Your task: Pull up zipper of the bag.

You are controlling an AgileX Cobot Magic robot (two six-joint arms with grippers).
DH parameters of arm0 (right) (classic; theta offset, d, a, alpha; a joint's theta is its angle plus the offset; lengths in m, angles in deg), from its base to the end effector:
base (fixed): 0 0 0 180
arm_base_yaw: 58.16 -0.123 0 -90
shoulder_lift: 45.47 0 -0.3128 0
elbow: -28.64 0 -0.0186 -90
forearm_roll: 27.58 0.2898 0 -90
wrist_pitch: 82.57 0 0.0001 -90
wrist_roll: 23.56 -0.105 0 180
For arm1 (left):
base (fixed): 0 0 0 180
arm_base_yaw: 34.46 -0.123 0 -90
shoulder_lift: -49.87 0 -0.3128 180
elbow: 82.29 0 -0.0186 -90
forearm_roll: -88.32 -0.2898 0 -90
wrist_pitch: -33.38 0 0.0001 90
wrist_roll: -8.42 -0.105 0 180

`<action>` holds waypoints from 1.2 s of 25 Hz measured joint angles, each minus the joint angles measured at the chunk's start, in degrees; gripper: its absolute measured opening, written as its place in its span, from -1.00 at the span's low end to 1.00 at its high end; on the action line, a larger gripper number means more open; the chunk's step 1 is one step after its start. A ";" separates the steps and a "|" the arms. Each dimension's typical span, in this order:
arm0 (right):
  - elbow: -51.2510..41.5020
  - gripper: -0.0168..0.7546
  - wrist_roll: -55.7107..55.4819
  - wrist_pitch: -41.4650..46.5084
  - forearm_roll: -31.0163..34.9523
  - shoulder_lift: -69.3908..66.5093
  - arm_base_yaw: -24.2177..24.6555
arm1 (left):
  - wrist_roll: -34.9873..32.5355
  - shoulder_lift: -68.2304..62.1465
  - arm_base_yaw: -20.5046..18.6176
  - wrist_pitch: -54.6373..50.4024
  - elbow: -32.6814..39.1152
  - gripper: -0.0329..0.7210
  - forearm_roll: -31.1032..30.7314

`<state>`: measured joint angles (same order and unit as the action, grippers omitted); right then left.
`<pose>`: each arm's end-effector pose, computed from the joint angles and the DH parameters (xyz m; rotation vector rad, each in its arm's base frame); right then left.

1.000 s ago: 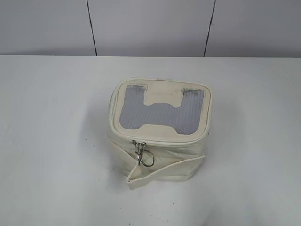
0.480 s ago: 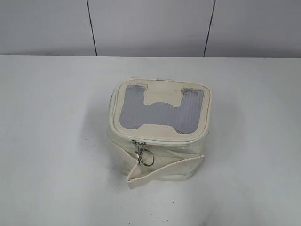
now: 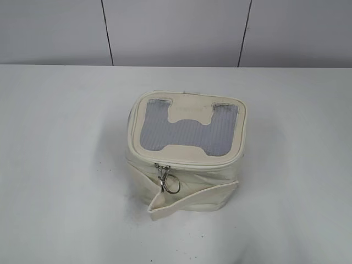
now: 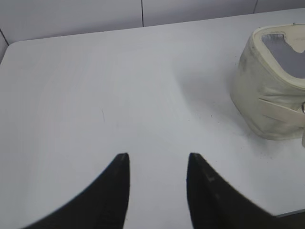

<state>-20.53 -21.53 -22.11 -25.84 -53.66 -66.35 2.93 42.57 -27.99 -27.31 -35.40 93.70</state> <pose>0.0166 0.0052 0.2905 -0.1842 2.0493 0.1031 0.0078 -0.0095 0.3035 0.2150 1.9921 -0.1225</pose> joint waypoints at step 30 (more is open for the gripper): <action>-0.11 0.51 0.00 -0.34 -0.10 1.43 8.09 | -0.05 0.55 -6.76 0.14 0.06 -0.09 0.12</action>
<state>-20.65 -21.53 -22.46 -25.94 -52.23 -58.26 2.88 43.12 -34.75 -27.18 -35.34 93.82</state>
